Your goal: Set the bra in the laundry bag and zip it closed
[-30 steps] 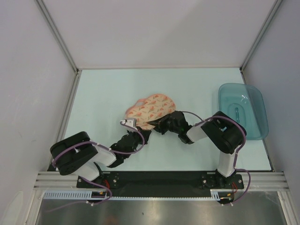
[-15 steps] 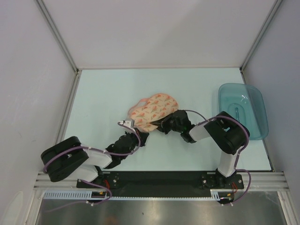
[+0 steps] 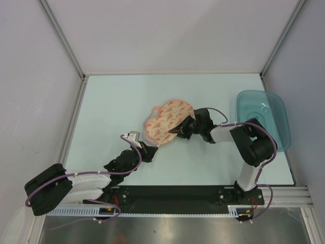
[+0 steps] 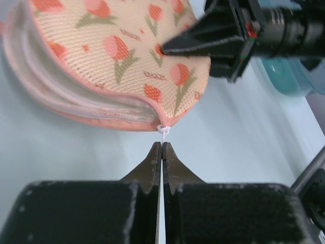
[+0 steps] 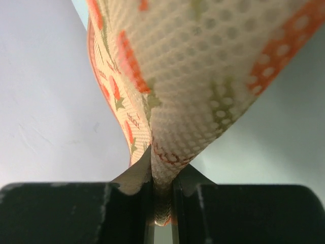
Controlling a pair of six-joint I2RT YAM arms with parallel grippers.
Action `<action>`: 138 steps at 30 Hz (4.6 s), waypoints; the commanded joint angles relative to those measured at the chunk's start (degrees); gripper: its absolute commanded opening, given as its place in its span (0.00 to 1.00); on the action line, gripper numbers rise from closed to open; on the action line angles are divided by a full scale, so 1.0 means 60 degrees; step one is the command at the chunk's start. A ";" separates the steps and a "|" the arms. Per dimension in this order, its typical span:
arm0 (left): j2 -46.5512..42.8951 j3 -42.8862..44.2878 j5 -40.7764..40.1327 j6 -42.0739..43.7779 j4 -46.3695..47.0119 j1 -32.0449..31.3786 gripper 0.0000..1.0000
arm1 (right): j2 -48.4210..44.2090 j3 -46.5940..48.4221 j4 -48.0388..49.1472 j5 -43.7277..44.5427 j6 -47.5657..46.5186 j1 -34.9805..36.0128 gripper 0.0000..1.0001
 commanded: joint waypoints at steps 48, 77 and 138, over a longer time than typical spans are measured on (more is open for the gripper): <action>0.2836 0.1068 0.2944 0.0177 -0.0280 0.0636 0.00 | -0.1563 -0.3076 0.1754 -0.1500 -0.2783 -0.1744 0.07; 0.2894 0.1697 0.4615 -0.0935 0.1213 -0.0022 0.00 | -0.4846 -0.5300 0.2289 0.4286 -0.0810 0.1434 0.85; 0.3773 0.2064 0.5318 -0.2268 0.1698 0.0051 0.00 | -0.5593 -0.5814 0.1470 0.3582 -0.0590 0.0819 0.87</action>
